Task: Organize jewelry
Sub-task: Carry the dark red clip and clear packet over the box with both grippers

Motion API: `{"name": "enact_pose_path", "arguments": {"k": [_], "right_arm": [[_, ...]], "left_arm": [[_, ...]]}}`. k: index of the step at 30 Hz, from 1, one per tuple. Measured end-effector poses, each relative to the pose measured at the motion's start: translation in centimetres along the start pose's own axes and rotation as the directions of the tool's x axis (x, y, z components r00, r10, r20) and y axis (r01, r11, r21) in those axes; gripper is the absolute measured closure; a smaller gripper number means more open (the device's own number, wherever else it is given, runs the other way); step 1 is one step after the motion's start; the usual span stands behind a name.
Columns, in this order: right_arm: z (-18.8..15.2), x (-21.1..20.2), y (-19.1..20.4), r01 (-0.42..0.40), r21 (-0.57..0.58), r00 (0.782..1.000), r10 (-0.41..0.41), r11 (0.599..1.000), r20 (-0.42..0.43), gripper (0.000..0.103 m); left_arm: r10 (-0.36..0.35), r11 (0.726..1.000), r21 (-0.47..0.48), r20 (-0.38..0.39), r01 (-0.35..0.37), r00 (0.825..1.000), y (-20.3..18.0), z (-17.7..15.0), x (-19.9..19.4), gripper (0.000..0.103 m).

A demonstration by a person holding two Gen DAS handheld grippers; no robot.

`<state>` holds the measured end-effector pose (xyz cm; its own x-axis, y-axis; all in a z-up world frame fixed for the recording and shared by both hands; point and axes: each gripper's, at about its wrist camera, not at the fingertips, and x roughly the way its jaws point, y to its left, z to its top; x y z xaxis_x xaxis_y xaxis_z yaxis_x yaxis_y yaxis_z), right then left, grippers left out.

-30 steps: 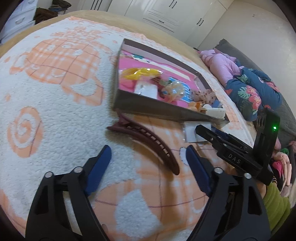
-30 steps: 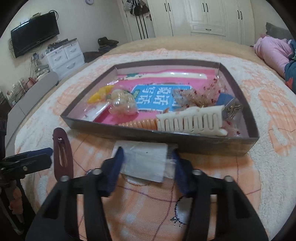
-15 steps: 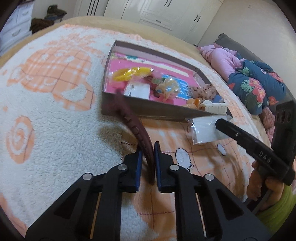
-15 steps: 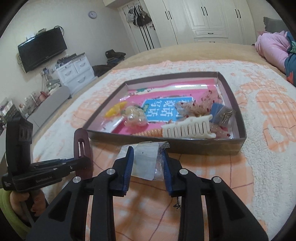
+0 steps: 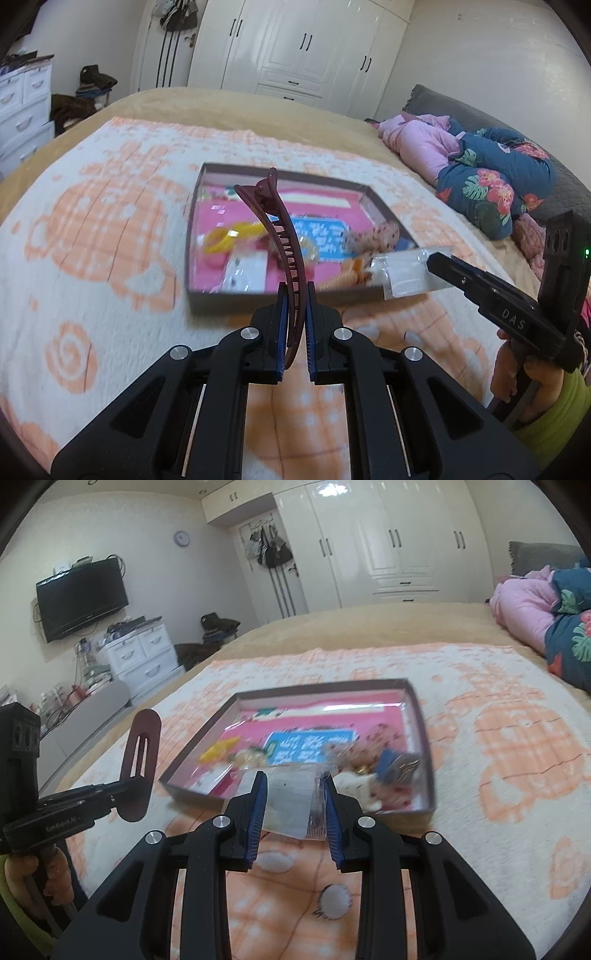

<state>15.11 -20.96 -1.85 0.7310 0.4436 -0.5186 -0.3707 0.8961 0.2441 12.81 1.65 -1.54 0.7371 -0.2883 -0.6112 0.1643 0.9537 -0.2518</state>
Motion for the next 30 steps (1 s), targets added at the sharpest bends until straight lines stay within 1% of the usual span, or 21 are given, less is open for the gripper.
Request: {"name": "enact_pose_path", "arguments": {"k": [5,10,11,12,16,19,21,30], "right_arm": [[0.7,-0.2,-1.6,0.049,0.033,0.998,-0.050,0.998,0.029,0.075],[1.3,-0.1,-3.2,0.097,0.060,0.994,-0.100,0.993,0.049,0.075],[1.5,0.0,-3.6,0.103,0.069,0.993,-0.107,0.992,0.052,0.080],[1.7,0.1,-3.9,0.107,0.072,0.992,-0.111,0.992,0.053,0.082],[2.1,1.0,-5.0,0.144,0.084,0.988,-0.148,0.986,0.049,0.083],[2.2,2.0,-5.7,0.149,0.095,0.987,-0.154,0.984,0.042,0.083],[2.3,2.9,-5.9,0.167,0.085,0.985,-0.170,0.982,0.030,0.084],[2.1,5.6,-6.4,0.149,0.084,0.989,-0.148,0.985,-0.014,0.084]], "left_arm": [[-0.018,1.000,0.020,0.024,0.018,1.000,-1.0,1.7,0.9,0.100],[-0.034,0.999,0.039,0.014,0.033,0.999,-2.2,2.7,2.9,0.100],[-0.037,0.998,0.041,0.009,0.037,0.999,-2.4,2.9,3.4,0.100],[-0.040,0.998,0.044,0.006,0.040,0.999,-2.6,2.9,3.8,0.100],[-0.048,0.997,0.063,-0.009,0.049,0.999,-3.4,3.2,5.4,0.100],[-0.049,0.996,0.073,-0.022,0.050,0.999,-3.8,3.3,6.7,0.100],[-0.048,0.996,0.073,-0.031,0.050,0.998,-3.9,3.3,7.4,0.100],[-0.048,0.995,0.085,-0.058,0.053,0.997,-4.2,3.3,9.6,0.100]]}}
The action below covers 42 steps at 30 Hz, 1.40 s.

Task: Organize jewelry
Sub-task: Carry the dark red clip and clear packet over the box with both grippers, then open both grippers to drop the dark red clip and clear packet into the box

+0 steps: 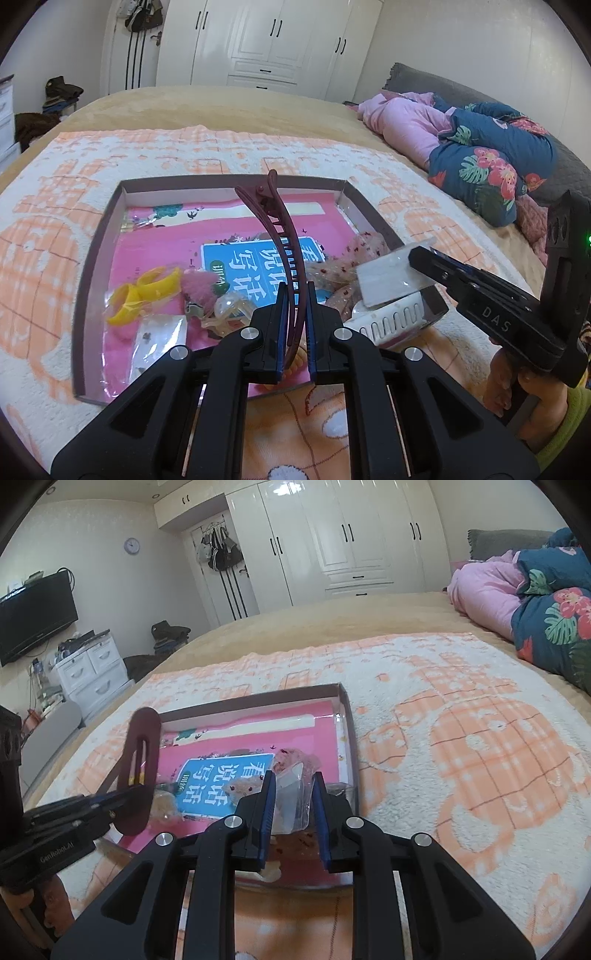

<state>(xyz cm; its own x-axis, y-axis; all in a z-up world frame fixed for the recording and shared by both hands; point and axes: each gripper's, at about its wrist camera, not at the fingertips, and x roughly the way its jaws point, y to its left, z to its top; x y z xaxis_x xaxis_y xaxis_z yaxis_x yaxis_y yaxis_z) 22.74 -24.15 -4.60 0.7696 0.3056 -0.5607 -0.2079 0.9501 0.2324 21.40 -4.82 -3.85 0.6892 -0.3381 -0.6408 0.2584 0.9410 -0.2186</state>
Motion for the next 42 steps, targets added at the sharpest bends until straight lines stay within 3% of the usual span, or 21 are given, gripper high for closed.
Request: {"name": "enact_pose_path", "arguments": {"k": [13,16,18,24,34,42], "right_arm": [[-0.2,1.9,-0.4,-0.051,0.046,0.997,0.054,0.998,-0.061,0.077],[-0.4,1.8,-0.1,-0.043,0.038,0.997,0.046,0.998,-0.069,0.066],[-0.5,1.5,0.0,-0.038,0.034,0.997,0.040,0.999,-0.063,0.056],[-0.8,0.0,0.4,-0.009,-0.002,0.999,0.009,1.000,-0.032,0.046],[-1.0,-2.5,1.0,0.038,-0.065,0.999,-0.037,0.997,0.025,0.035],[-1.5,-4.6,2.3,0.067,-0.136,0.996,-0.058,0.988,0.072,0.026]], "left_arm": [[0.003,1.000,-0.019,-0.026,-0.004,1.000,0.7,-0.1,1.3,0.099],[0.002,1.000,-0.023,-0.026,-0.002,1.000,0.8,-0.2,1.3,0.099],[0.001,1.000,-0.024,-0.026,-0.002,1.000,0.8,-0.2,1.2,0.099],[-0.002,1.000,-0.031,-0.025,0.001,1.000,1.0,-0.2,0.9,0.099],[-0.007,1.000,-0.027,-0.011,0.007,1.000,0.8,-0.2,-0.4,0.099],[0.003,1.000,-0.031,0.013,-0.002,1.000,0.6,-0.3,-2.4,0.088]]}}
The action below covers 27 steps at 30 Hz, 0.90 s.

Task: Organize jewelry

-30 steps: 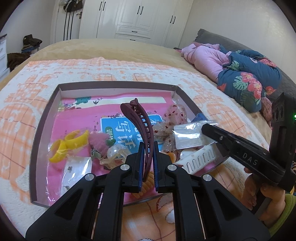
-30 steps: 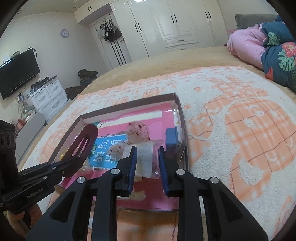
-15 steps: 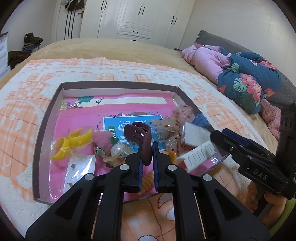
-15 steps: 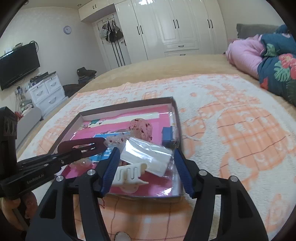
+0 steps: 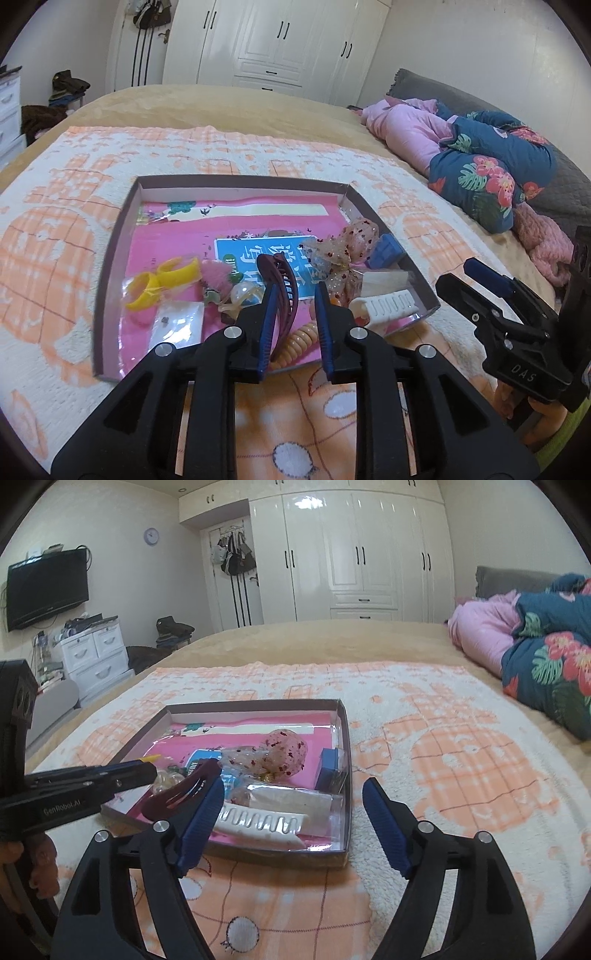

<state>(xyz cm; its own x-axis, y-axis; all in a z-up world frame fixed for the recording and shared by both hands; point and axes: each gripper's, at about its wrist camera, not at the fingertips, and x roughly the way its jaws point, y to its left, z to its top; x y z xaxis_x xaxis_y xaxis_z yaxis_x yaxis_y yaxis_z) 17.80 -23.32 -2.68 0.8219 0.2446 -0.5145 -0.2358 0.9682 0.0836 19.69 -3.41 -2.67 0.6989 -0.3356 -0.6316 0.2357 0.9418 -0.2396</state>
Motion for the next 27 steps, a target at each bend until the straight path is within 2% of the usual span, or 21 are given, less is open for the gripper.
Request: {"name": "enact_pose_path", "arguments": {"k": [7,18,20,27], "right_arm": [[-0.2,-1.7,1.0,0.016,-0.041,0.999,-0.014,0.999,0.031,0.020],[-0.9,-3.8,2.6,0.017,-0.071,0.998,-0.013,0.997,0.058,0.010],[-1.0,-4.2,2.8,0.019,-0.074,0.998,-0.014,0.997,0.066,0.009],[-1.5,-5.1,3.1,0.030,-0.077,0.997,-0.024,0.997,0.080,0.008]], "left_arm": [[0.019,1.000,-0.014,0.030,-0.018,0.999,0.6,-0.4,-2.3,0.082],[0.041,0.999,-0.022,0.073,-0.039,0.997,1.2,-1.7,-5.7,0.053],[0.045,0.999,-0.016,0.078,-0.044,0.996,1.2,-1.9,-6.0,0.051],[0.064,0.998,-0.006,0.099,-0.064,0.993,1.4,-2.6,-7.3,0.037]]}}
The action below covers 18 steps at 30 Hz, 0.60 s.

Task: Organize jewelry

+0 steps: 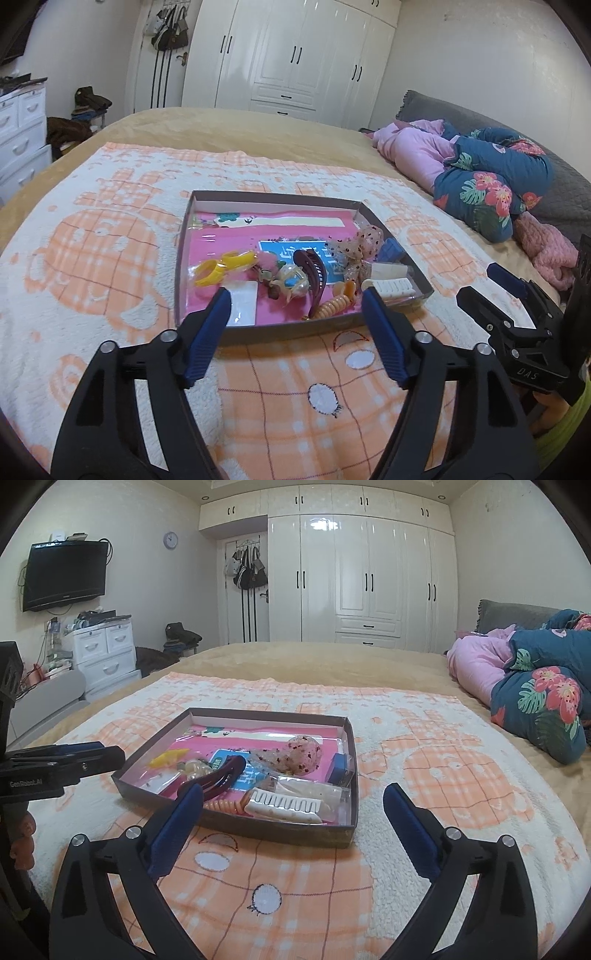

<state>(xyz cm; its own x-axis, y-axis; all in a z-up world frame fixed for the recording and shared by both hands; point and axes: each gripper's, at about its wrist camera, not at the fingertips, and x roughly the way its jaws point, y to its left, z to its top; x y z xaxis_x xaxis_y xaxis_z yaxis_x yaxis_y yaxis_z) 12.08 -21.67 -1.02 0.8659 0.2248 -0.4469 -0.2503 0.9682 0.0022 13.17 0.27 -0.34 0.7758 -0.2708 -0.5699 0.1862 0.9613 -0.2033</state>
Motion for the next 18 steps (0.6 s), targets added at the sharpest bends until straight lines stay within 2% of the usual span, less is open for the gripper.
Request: {"name": "enact_pose_path", "arguments": {"k": [5,7,9,18], "right_arm": [[-0.3,-0.6,-0.1,0.013,0.004,1.000,-0.013,1.000,0.004,0.007],[-0.4,-0.8,-0.2,0.014,0.006,1.000,-0.014,1.000,0.004,0.007],[-0.5,-1.0,-0.2,0.016,0.010,1.000,-0.016,1.000,0.005,0.007],[-0.9,-2.1,0.0,0.015,0.004,1.000,-0.015,1.000,0.020,0.006]], "left_arm": [[0.005,1.000,-0.009,0.016,-0.005,1.000,0.3,-0.2,-0.9,0.026],[0.002,1.000,-0.012,0.023,-0.002,1.000,0.4,-0.4,-1.2,0.026],[0.003,1.000,-0.015,0.031,-0.003,0.999,0.5,-0.4,-1.5,0.013],[0.032,0.999,-0.023,0.067,-0.031,0.997,0.8,-0.9,-2.8,0.011]]}}
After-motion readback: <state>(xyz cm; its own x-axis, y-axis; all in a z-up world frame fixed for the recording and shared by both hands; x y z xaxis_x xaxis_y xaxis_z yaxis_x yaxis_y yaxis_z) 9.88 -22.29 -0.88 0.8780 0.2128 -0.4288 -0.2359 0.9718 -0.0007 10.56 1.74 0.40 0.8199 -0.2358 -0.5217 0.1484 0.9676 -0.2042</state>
